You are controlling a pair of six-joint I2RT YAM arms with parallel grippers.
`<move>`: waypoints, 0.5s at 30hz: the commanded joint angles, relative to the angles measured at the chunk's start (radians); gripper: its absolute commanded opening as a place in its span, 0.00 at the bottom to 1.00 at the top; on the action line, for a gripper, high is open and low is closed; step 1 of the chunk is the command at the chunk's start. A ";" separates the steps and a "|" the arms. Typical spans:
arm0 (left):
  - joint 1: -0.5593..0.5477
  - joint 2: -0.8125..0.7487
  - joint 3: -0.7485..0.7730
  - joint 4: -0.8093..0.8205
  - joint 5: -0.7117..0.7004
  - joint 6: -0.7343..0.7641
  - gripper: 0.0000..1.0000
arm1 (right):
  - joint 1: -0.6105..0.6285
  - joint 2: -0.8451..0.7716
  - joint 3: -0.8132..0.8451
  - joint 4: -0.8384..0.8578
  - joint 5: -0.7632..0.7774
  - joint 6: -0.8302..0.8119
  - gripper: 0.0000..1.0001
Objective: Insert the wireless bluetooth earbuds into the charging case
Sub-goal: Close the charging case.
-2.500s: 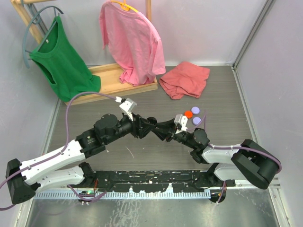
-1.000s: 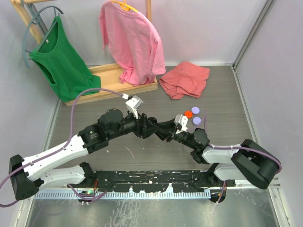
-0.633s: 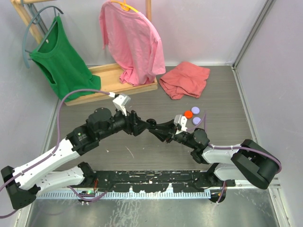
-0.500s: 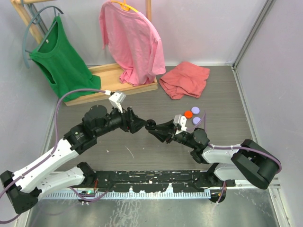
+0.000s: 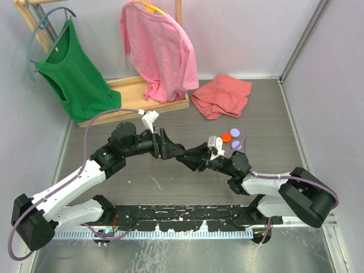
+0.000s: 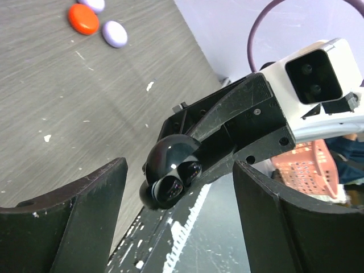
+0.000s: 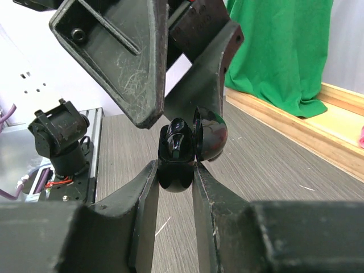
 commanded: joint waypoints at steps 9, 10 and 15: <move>0.011 0.075 -0.020 0.292 0.183 -0.142 0.70 | 0.001 -0.019 0.039 0.049 -0.031 0.022 0.01; 0.011 0.073 -0.021 0.300 0.186 -0.146 0.69 | 0.001 -0.016 0.039 0.049 -0.033 0.025 0.01; 0.021 0.055 -0.021 0.322 0.190 -0.147 0.67 | 0.001 -0.014 0.028 0.048 -0.044 0.043 0.01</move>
